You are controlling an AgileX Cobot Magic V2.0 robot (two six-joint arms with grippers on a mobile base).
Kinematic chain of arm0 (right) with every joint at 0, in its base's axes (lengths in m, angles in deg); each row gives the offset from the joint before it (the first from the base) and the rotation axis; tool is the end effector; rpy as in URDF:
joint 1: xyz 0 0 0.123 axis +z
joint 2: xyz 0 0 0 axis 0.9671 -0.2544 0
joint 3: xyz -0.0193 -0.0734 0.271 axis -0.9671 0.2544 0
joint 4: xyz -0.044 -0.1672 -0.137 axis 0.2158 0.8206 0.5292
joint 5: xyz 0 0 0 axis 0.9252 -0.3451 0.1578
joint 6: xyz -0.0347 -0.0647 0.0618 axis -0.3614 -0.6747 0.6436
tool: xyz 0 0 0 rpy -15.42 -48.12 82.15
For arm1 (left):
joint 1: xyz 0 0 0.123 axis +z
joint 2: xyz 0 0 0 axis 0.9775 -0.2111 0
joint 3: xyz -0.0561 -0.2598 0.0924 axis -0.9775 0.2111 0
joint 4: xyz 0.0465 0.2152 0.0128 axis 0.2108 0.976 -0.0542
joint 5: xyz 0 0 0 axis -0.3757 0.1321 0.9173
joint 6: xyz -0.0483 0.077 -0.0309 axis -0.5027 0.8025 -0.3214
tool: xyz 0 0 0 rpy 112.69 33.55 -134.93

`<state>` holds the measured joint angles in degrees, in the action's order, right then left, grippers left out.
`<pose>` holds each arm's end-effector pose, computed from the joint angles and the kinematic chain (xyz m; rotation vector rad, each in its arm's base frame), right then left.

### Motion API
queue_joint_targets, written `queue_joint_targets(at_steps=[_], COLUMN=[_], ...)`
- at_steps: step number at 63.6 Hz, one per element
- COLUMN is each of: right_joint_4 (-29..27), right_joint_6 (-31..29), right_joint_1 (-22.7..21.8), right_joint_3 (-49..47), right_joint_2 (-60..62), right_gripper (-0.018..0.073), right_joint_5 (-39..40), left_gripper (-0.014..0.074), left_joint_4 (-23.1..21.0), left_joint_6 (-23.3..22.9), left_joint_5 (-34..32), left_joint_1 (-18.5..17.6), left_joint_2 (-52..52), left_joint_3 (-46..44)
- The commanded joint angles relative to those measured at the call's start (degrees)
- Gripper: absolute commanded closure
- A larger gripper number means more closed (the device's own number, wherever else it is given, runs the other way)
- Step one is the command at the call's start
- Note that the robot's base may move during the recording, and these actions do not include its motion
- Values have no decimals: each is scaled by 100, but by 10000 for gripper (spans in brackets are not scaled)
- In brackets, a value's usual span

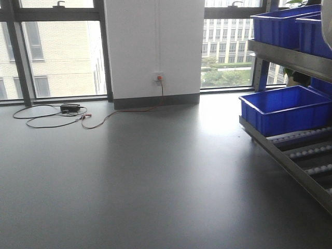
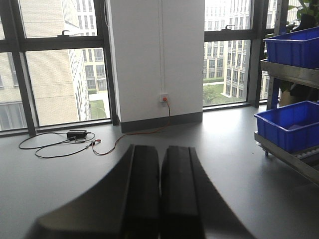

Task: Move white bin to right shelf second layer
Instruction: 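Turn the base toward the roller shelving holding the white bin, then drive the base up to the roller shelf, bin raised in right gripper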

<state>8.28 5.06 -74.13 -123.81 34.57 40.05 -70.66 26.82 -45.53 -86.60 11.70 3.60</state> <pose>0.0834 0.0039 0.3297 0.1133 1.9655 0.1341 0.0325 -0.0051 0.2108 0.1351 1.4865 -0.1024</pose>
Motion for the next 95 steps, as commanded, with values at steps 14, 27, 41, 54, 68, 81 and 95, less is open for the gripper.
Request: queue_joint_targets(at_steps=[14, 27, 41, 54, 68, 81, 95], right_joint_4=[-17, -17, -17, -17, -17, -17, -17], right_joint_6=[0, 0, 0, 0, 0, 0, 0], right_joint_1=[-44, -44, -44, -44, -44, -44, -44], right_joint_3=[-187, -187, -187, -187, -187, -187, -187], right_joint_2=[-6, -6, -6, -6, -6, -6, -6], right_gripper=[503, 503, 503, 503, 503, 503, 503], right_joint_5=[572, 572, 572, 572, 572, 572, 572], left_gripper=[512, 512, 512, 512, 512, 512, 512], left_joint_4=[-29, -29, -29, -29, -29, -29, -29], left_joint_6=[-43, -43, -43, -43, -43, -43, -43], left_joint_5=[-507, -507, -507, -507, -507, -507, -507], left_joint_1=[-19, -19, -19, -19, -19, -19, -19], left_joint_2=[76, 76, 76, 76, 76, 76, 76], left_joint_3=[190, 190, 190, 190, 190, 190, 190])
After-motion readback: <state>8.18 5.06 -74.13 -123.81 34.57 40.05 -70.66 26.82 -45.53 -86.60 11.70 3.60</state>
